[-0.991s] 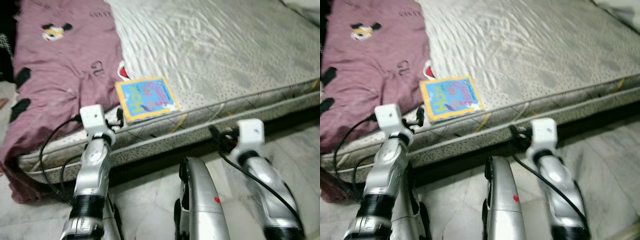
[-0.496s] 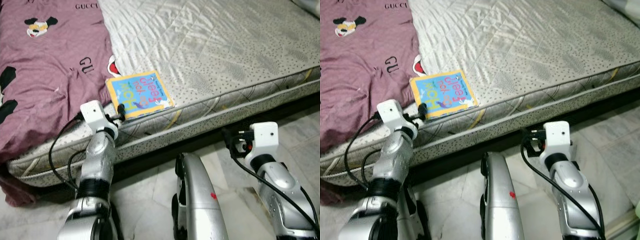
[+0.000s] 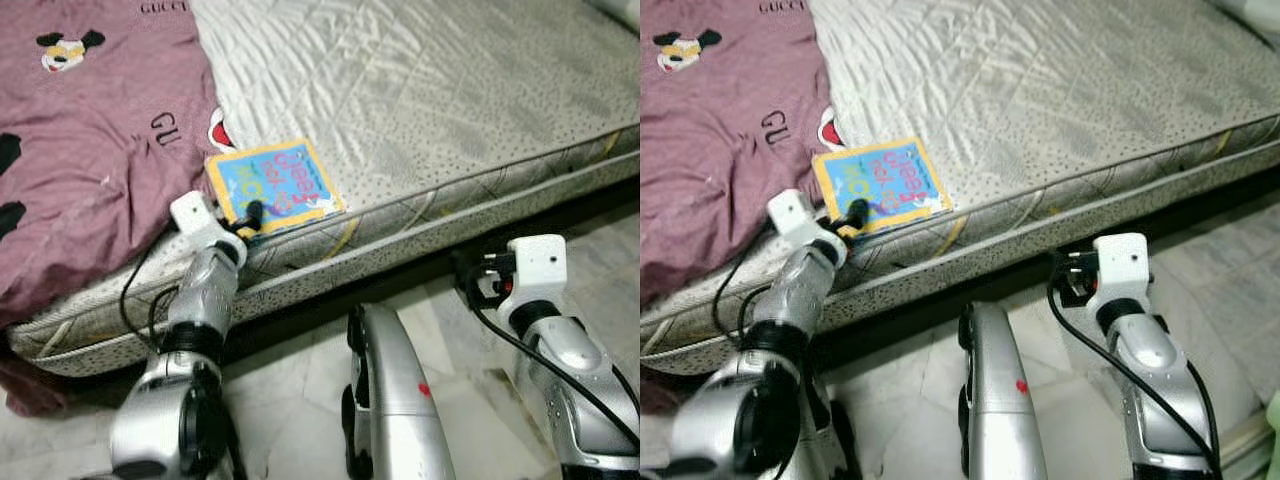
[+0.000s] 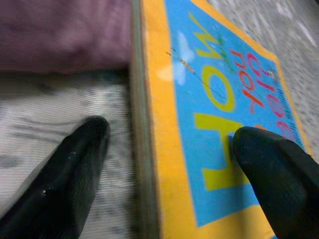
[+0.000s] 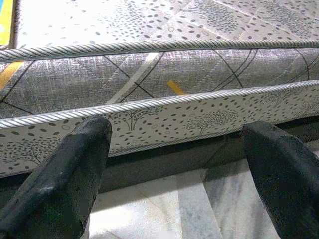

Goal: Clean up the room

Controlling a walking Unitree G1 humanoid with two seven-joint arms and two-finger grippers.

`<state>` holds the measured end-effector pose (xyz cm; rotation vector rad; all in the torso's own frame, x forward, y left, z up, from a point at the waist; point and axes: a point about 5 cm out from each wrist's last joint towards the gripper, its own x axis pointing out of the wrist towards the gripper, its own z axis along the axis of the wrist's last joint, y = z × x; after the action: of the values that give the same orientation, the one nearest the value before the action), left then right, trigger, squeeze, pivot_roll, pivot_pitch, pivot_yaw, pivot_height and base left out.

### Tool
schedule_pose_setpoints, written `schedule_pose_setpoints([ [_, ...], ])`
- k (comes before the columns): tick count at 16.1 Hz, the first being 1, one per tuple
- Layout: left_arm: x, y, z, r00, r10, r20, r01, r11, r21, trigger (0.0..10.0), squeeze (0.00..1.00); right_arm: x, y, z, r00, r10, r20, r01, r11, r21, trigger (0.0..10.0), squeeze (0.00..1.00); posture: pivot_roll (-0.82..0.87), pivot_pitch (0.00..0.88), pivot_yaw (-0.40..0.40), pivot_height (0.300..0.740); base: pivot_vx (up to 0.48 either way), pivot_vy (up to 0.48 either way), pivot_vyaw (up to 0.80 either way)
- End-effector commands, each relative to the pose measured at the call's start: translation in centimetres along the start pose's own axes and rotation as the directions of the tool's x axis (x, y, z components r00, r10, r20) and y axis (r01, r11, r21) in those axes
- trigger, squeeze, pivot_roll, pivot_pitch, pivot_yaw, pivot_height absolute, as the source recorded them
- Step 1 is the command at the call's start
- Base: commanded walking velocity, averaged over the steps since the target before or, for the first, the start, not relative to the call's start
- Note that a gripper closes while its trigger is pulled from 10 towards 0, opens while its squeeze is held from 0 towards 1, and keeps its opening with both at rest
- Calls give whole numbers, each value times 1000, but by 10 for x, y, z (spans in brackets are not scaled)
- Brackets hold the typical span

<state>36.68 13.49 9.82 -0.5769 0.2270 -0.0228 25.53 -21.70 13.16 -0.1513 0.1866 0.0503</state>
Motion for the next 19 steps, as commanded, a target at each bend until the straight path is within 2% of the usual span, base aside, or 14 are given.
schedule_pose_setpoints([
  [1,-1,-2,-18,996,-26,-83,23,999,-33,10000,0,-2,3,6,1000,10,16,-10,1000,-5,10000,0,-361,205,-58,481,0,0,0],
  [2,1,-6,-21,990,-67,-124,63,997,-32,10000,0,0,3,7,1000,12,19,-12,1000,-7,10000,0,-364,200,-58,481,0,0,0],
  [3,1,-9,-23,985,-96,-147,90,995,-45,4549,0,1,4,8,1000,13,23,-13,1000,-9,10000,0,-366,198,-56,481,0,0,0],
  [4,1,-10,-24,981,-120,-155,112,992,-61,0,0,2,4,9,1000,13,27,-13,1000,-12,10000,0,-366,197,-55,481,0,0,0],
  [7,4,-9,-17,981,-133,-141,121,988,-95,0,0,7,6,12,999,13,41,-12,1000,-12,10000,0,-356,183,-51,481,0,0,0],
  [13,4,4,-8,987,-114,-117,101,988,-113,0,0,20,15,15,997,33,65,-33,999,-1,10000,0,-317,146,-47,481,0,0,0],
  [19,5,10,2,990,-111,-88,101,990,-103,0,0,35,26,20,993,65,94,-66,998,7,10000,0,-287,109,-53,481,0,0,0],
])
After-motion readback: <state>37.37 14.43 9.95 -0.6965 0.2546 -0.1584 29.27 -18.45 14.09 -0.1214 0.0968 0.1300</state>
